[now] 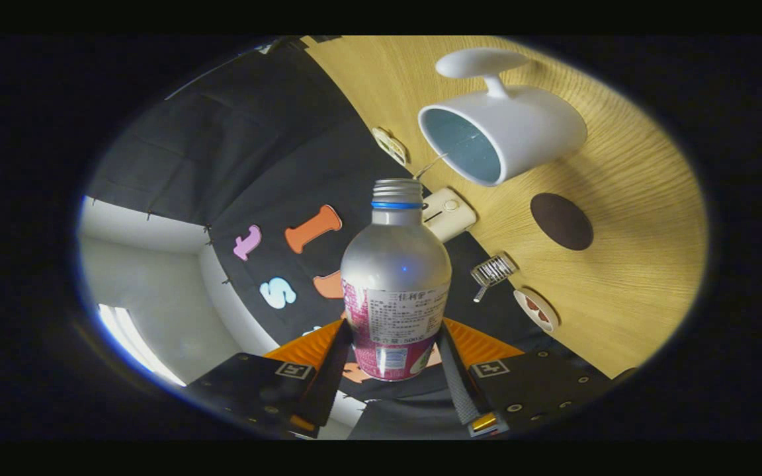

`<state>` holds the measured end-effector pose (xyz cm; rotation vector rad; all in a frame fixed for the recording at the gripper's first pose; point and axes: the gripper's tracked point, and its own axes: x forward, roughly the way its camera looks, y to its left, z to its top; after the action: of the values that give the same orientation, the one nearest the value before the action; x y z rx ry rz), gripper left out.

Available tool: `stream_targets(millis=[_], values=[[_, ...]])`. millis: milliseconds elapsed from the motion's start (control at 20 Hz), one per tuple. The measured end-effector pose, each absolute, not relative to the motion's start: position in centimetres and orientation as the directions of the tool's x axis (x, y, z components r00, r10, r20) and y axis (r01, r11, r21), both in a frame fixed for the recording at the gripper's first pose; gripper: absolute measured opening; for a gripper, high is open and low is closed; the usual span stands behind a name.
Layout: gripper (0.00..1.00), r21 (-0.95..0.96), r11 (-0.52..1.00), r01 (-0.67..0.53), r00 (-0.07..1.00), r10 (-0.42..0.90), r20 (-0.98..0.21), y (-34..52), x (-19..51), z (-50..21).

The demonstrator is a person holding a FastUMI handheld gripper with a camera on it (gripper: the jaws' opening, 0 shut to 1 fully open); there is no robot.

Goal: Take the bottle from table, then pour the juice into the cup, finally place the bottle on the coaster

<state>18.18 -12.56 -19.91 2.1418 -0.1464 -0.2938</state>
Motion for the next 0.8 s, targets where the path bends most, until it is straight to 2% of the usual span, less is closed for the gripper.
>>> stream_targets(millis=[800], values=[[0.72, 0.802, -0.594, -0.061, 0.954, -0.271, -0.129, -13.59, 18.41, -19.21]])
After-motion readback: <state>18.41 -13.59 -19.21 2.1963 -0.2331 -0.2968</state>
